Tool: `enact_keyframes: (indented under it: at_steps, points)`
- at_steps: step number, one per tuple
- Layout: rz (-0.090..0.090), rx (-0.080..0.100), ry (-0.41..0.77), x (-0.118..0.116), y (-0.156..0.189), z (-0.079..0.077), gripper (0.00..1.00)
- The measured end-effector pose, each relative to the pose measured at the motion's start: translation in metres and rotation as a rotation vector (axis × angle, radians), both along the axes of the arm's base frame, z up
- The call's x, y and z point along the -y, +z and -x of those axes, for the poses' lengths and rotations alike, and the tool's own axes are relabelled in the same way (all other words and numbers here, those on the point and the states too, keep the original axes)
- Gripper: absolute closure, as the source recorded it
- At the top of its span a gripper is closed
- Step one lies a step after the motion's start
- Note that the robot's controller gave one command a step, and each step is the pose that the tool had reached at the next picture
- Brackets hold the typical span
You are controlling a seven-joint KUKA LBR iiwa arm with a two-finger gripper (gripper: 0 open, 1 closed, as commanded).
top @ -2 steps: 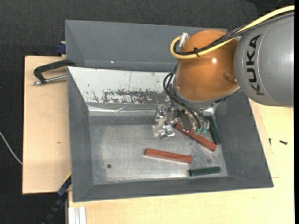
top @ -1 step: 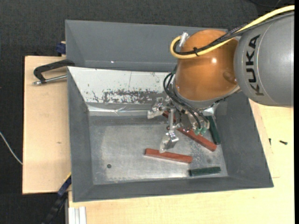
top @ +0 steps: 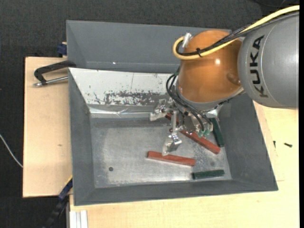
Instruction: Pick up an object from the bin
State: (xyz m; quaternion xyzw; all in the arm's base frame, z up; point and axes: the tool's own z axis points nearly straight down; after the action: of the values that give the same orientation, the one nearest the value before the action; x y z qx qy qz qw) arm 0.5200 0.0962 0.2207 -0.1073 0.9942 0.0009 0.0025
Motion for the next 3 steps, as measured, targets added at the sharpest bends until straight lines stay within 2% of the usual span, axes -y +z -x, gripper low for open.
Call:
enact_keyframes:
  at_steps: [1, 2, 3]
  points:
    - [0.000, 0.004, 0.058, 0.005, -0.034, 0.003, 0.00]
    - [0.001, 0.000, 0.122, 0.017, -0.085, 0.000, 0.00]
    - [0.001, 0.003, 0.207, 0.028, -0.142, 0.011, 1.00]
